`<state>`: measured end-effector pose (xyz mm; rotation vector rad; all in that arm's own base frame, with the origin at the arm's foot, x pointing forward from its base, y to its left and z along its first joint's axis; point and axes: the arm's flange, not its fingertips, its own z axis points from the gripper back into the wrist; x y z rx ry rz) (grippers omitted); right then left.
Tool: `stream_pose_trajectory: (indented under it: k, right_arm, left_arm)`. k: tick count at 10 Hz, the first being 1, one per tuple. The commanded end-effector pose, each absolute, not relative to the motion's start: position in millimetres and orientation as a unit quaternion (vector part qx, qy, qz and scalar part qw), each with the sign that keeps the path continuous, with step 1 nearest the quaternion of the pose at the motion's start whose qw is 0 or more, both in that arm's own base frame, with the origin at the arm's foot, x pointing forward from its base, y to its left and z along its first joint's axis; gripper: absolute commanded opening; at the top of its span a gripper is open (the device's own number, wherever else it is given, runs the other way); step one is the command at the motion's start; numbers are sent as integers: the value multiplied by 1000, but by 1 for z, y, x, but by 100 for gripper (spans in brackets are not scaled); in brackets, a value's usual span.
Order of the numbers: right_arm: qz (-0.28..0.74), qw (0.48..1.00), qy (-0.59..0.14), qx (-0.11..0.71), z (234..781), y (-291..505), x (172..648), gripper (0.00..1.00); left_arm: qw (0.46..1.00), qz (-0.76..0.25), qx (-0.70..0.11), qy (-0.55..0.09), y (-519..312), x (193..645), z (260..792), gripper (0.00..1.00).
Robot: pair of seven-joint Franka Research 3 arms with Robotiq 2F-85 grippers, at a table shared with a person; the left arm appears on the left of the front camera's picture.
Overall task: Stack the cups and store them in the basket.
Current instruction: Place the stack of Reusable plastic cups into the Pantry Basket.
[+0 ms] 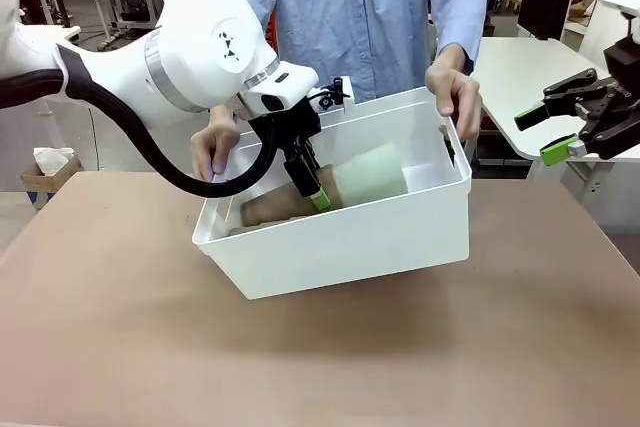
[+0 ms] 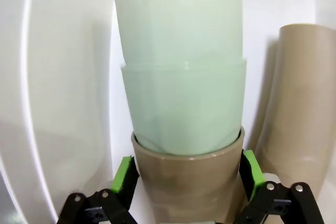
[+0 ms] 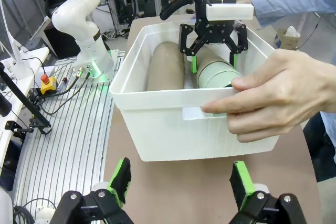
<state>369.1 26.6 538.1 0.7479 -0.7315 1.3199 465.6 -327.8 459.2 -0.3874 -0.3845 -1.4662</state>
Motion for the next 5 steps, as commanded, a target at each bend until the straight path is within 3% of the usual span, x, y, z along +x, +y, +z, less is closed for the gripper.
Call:
stream_pose_trajectory:
  k: [1,5]
  right_arm:
    - [581,667,-324,337,541,27,369,100]
    - [581,667,-324,337,541,27,369,100]
  left_arm:
    - [704,-667,-174,-172,-315,463,482,100]
    - [663,-676,-248,-207,-245,460,556,100]
